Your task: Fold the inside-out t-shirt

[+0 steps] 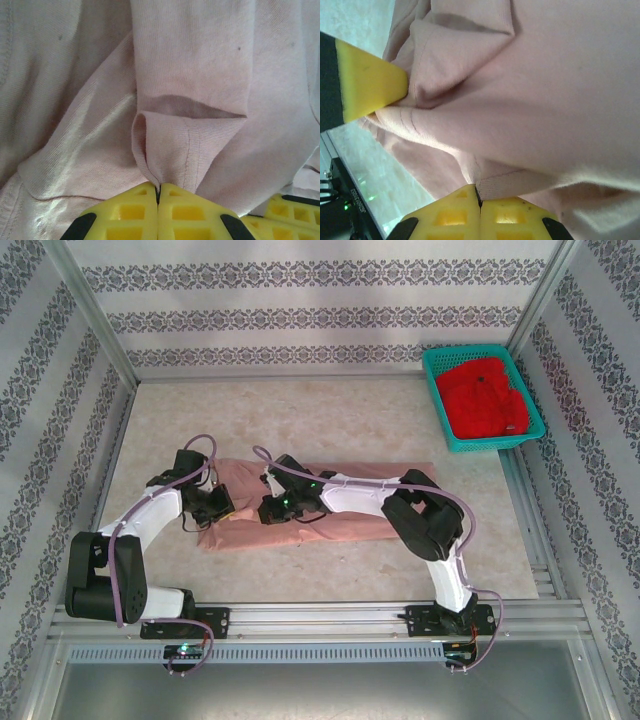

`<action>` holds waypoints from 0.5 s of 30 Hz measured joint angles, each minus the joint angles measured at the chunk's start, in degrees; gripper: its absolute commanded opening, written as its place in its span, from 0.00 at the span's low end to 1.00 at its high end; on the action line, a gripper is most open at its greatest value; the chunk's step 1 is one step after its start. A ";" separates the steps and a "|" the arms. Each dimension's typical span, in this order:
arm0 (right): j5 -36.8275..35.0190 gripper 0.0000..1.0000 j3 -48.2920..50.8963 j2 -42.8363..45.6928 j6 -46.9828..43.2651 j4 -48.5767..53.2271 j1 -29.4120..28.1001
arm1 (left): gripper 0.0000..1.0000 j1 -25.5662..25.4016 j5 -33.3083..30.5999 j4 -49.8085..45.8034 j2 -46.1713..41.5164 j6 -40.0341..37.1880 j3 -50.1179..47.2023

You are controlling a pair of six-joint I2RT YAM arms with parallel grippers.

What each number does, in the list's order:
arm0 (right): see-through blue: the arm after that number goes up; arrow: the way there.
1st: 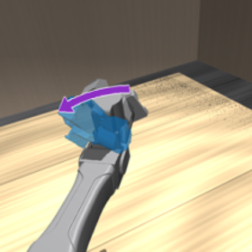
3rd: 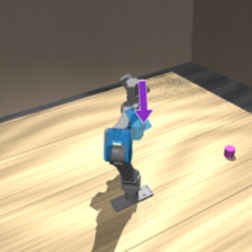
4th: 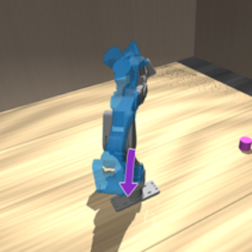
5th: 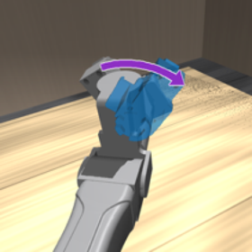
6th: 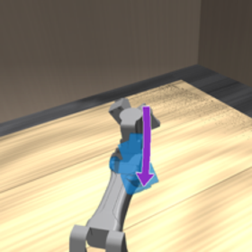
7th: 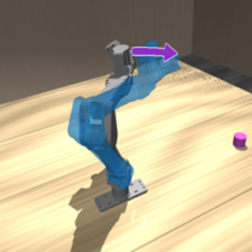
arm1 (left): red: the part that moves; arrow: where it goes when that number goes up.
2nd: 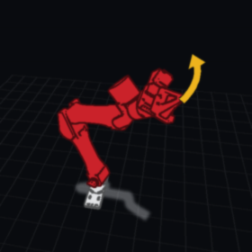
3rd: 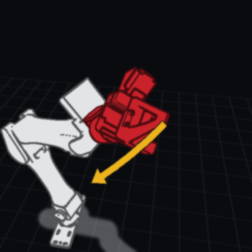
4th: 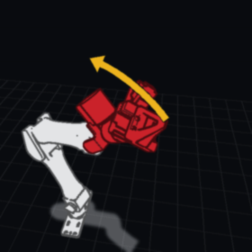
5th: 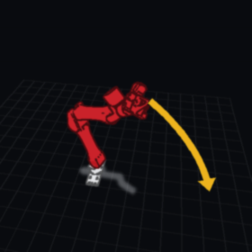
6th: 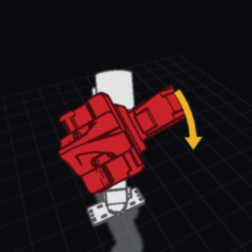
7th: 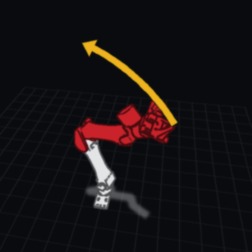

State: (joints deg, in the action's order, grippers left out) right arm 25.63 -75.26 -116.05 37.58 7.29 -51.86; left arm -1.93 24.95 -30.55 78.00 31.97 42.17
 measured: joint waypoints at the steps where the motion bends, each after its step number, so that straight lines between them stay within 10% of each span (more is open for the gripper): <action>1: 0.39 0.03 0.61 0.48 0.09 0.07 0.02 | 0.06 0.02 -0.04 0.00 -0.07 0.00 -0.28; 15: 4.76 0.04 4.26 3.41 1.77 1.03 1.62 | 0.20 0.00 -1.07 0.63 -0.11 0.00 -3.13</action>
State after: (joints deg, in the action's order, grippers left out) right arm 30.39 -71.00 -112.64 39.35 8.32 -50.24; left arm -1.93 23.88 -29.91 77.89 31.97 39.05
